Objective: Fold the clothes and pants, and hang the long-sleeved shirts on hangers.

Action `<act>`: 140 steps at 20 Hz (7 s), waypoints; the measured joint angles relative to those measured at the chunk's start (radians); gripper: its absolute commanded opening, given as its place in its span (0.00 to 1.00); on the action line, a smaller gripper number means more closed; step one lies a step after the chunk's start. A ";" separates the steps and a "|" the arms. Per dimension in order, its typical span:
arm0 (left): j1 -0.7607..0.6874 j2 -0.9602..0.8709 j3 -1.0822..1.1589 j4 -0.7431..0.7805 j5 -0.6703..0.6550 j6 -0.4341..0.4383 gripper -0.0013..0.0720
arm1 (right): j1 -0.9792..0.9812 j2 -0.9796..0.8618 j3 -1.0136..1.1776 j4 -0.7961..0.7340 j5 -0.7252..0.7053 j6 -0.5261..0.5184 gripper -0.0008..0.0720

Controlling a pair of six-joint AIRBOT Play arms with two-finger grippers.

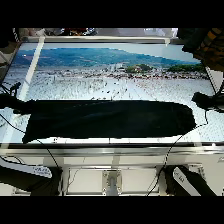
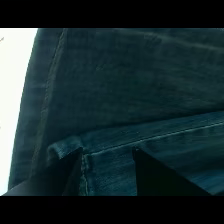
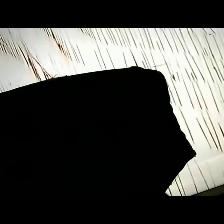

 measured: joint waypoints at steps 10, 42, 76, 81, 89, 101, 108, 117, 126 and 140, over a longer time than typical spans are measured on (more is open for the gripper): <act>0.001 0.030 0.057 0.094 -0.043 -0.105 0.49 | 0.000 0.009 -0.002 -0.006 0.016 0.002 0.03; -0.027 -0.006 0.132 0.068 -0.012 -0.076 0.04 | 0.000 0.006 -0.002 -0.006 0.008 0.002 0.03; 0.158 -0.096 0.159 -0.011 -0.186 0.104 0.86 | 0.000 0.005 -0.002 0.031 0.025 -0.006 0.03; 0.167 -0.161 0.159 -0.045 -0.236 0.145 0.86 | 0.000 0.005 -0.002 0.048 0.051 -0.017 0.03; 0.198 -0.183 0.166 -0.032 -0.240 0.174 0.86 | 0.000 0.005 -0.002 0.080 0.061 -0.021 0.03; 0.221 -0.180 0.241 -0.028 -0.289 0.205 0.82 | 0.000 0.005 -0.002 0.087 0.061 -0.022 0.03; 0.276 -0.183 0.248 -0.093 -0.378 0.248 0.82 | 0.000 0.005 -0.002 0.087 0.058 -0.024 0.03; 0.306 -0.216 0.248 -0.116 -0.308 0.269 0.82 | 0.000 0.005 -0.002 0.100 0.058 -0.024 0.03; 0.298 -0.278 0.249 -0.142 -0.303 0.272 0.82 | 0.000 0.005 -0.002 0.124 0.058 -0.024 0.03; 0.137 -0.336 0.246 -0.130 -0.324 0.265 0.04 | 0.000 0.005 -0.002 0.126 0.057 -0.024 0.03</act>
